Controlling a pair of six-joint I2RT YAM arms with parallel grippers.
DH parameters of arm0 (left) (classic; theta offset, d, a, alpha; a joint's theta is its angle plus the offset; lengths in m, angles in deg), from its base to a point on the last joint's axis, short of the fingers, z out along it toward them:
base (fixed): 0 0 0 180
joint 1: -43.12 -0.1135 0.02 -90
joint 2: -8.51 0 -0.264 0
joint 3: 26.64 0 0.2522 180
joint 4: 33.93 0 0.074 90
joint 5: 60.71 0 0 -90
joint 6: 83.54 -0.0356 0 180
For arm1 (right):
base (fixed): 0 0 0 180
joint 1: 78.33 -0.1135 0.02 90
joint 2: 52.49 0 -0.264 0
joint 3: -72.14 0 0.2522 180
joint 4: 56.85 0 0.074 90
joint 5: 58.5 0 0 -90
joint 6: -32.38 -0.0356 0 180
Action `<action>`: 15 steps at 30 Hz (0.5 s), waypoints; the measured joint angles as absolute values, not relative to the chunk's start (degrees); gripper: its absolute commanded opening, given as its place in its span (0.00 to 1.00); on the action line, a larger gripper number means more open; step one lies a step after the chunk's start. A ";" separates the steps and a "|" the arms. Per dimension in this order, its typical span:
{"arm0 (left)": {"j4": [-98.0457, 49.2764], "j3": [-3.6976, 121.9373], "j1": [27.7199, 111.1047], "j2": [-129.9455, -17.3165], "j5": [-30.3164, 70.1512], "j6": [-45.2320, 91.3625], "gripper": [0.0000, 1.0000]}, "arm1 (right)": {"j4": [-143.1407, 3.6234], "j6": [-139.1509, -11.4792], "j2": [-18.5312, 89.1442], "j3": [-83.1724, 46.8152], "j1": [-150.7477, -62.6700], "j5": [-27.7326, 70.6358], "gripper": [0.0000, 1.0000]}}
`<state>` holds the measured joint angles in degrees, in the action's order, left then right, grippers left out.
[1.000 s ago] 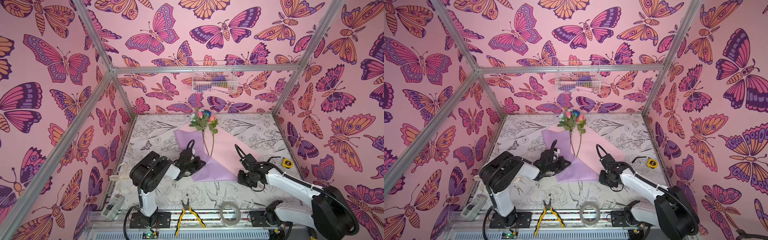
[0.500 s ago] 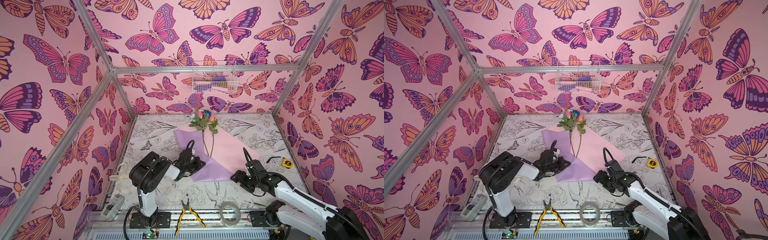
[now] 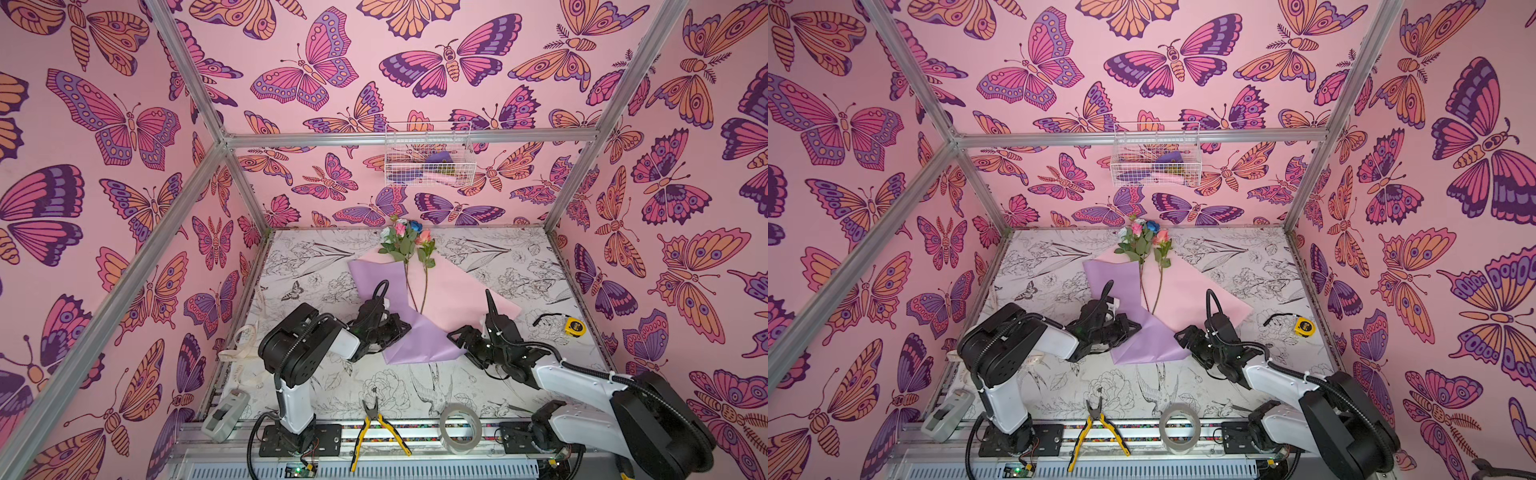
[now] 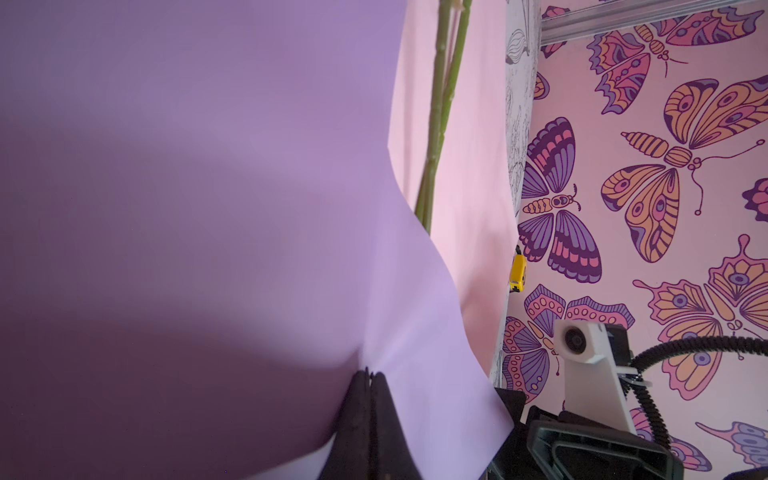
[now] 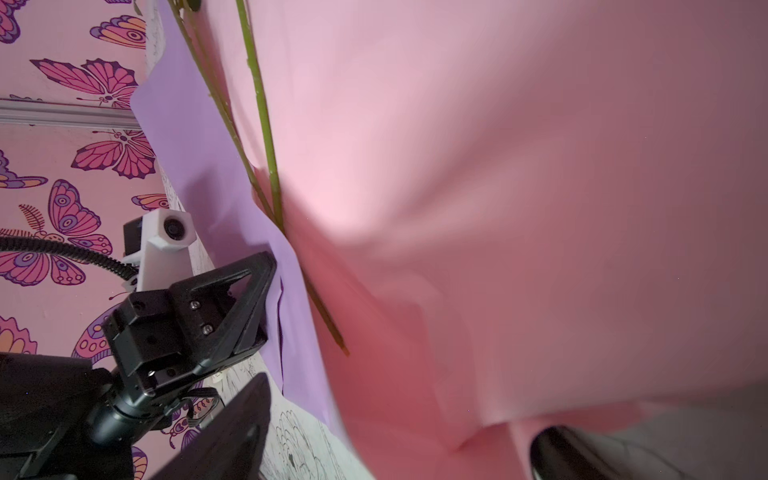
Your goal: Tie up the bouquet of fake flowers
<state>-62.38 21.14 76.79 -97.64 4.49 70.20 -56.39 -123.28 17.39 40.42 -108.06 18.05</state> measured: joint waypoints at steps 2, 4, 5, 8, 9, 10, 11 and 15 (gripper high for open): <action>-62.05 21.14 76.79 -97.42 4.49 70.20 0.01 | -55.91 -122.15 17.68 40.42 -107.82 18.51 0.81; -61.73 21.14 76.79 -97.18 4.67 70.18 0.00 | -56.11 -120.99 17.61 40.35 -107.01 18.99 0.82; -61.59 21.14 76.79 -97.11 4.69 70.20 0.00 | -56.41 -120.12 17.48 40.29 -106.18 19.30 0.81; -60.85 21.14 76.79 -96.78 4.82 70.18 0.00 | -57.88 -117.60 16.54 40.22 -103.36 20.70 0.82; -60.59 21.14 76.79 -96.59 4.86 70.18 0.00 | -58.21 -116.84 16.28 40.22 -102.40 21.15 0.83; -60.26 21.14 76.79 -96.39 4.86 70.18 0.00 | -58.38 -115.88 16.17 40.22 -101.29 21.48 0.83; -59.93 21.14 76.79 -96.17 4.89 70.16 0.00 | -58.34 -114.72 16.19 40.22 -100.15 21.50 0.83; -58.60 21.14 76.79 -95.47 4.89 70.10 0.00 | -57.35 -110.91 17.92 39.54 -96.89 21.09 0.82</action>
<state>-58.60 21.14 76.79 -95.47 4.89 70.10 -57.35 -110.91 17.92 39.54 -96.89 21.09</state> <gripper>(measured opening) 0.041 0.826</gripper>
